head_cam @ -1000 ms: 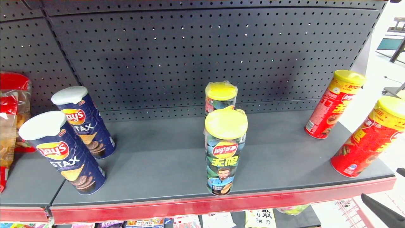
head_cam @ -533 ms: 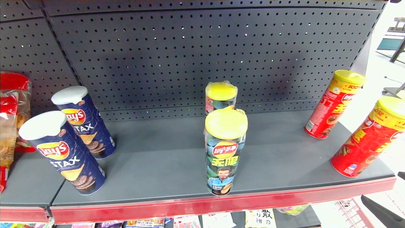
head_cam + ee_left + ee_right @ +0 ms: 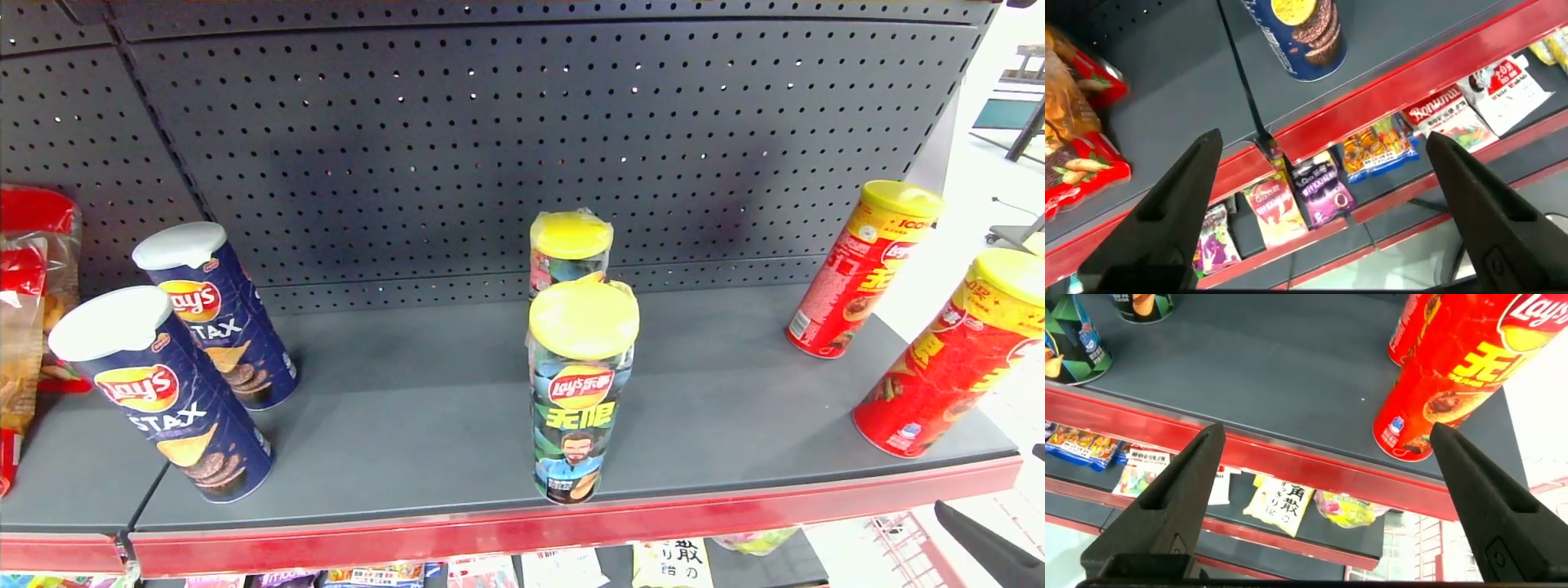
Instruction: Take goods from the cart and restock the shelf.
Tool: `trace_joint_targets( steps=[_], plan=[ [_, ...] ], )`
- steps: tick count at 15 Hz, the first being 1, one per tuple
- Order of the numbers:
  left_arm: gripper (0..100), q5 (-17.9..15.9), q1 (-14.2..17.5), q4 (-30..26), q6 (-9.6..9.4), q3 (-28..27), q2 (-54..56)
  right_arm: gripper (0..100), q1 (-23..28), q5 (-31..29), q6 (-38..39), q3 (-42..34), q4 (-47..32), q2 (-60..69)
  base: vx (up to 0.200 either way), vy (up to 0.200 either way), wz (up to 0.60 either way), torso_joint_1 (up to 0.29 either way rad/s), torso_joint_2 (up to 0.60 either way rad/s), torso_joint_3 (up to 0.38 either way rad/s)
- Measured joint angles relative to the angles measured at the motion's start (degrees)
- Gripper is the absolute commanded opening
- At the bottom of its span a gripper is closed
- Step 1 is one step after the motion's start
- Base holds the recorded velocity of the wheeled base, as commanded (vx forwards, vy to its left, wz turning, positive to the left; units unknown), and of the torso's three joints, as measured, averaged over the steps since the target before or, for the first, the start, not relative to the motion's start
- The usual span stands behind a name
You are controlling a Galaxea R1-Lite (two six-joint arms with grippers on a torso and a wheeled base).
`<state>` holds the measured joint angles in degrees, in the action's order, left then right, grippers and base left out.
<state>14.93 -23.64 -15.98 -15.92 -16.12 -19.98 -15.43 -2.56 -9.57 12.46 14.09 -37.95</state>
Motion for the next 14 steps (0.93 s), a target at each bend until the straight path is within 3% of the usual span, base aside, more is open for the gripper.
trace_joint_targets(
  steps=[4,10,14],
  plan=[
    [100,0.0,0.0,0.0,-0.24,-0.1,0.5,100,0.0,0.0,0.0,-0.1,0.0,0.2,-0.150,0.000,0.00,0.007,0.00,0.001],
    [100,-0.1,0.0,-0.1,-1.97,-0.1,2.0,100,0.0,-0.1,0.0,-0.1,0.0,0.3,0.000,0.000,0.00,0.000,0.00,0.000],
    [100,-0.1,0.0,-0.1,-2.00,0.0,2.9,100,0.1,0.0,0.0,-0.5,0.0,0.4,0.000,0.000,0.45,0.001,0.00,0.002]
  ],
)
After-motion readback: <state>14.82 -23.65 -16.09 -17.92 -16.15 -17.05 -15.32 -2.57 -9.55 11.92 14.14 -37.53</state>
